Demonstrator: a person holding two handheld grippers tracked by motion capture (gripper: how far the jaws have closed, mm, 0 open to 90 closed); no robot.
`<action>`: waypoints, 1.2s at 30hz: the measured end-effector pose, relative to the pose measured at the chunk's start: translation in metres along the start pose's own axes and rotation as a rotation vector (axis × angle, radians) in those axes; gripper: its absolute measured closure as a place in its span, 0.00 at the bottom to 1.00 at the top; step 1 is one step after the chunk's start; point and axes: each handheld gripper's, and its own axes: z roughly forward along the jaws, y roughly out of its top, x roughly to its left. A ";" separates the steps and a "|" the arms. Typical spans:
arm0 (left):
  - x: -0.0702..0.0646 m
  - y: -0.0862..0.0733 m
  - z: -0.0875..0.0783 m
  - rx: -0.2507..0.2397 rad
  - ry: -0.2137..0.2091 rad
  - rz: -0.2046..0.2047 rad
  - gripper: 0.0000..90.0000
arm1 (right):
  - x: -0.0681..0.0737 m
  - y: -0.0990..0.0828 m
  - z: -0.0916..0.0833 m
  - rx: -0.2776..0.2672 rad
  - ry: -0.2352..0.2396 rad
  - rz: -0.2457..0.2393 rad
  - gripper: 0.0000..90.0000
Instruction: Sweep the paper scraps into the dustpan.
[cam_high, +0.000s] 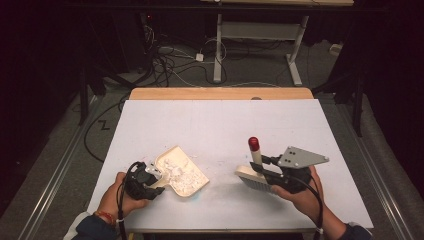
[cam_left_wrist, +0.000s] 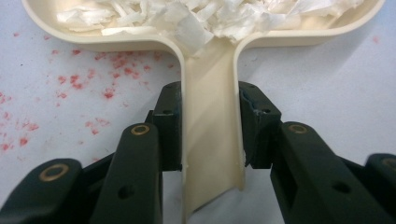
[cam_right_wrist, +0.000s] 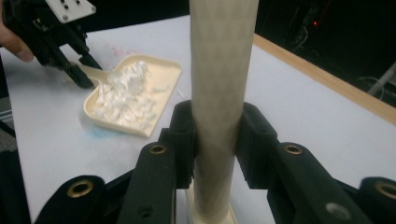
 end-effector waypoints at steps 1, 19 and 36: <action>0.000 0.000 0.000 0.001 -0.001 0.001 0.70 | 0.001 0.003 0.006 -0.011 0.005 -0.006 0.79; 0.002 -0.001 0.000 -0.008 -0.009 0.003 0.70 | -0.001 0.031 0.010 -0.096 0.045 -0.006 0.79; 0.001 -0.002 -0.003 0.016 -0.007 0.013 0.70 | -0.002 -0.011 -0.022 -0.012 0.084 0.026 0.79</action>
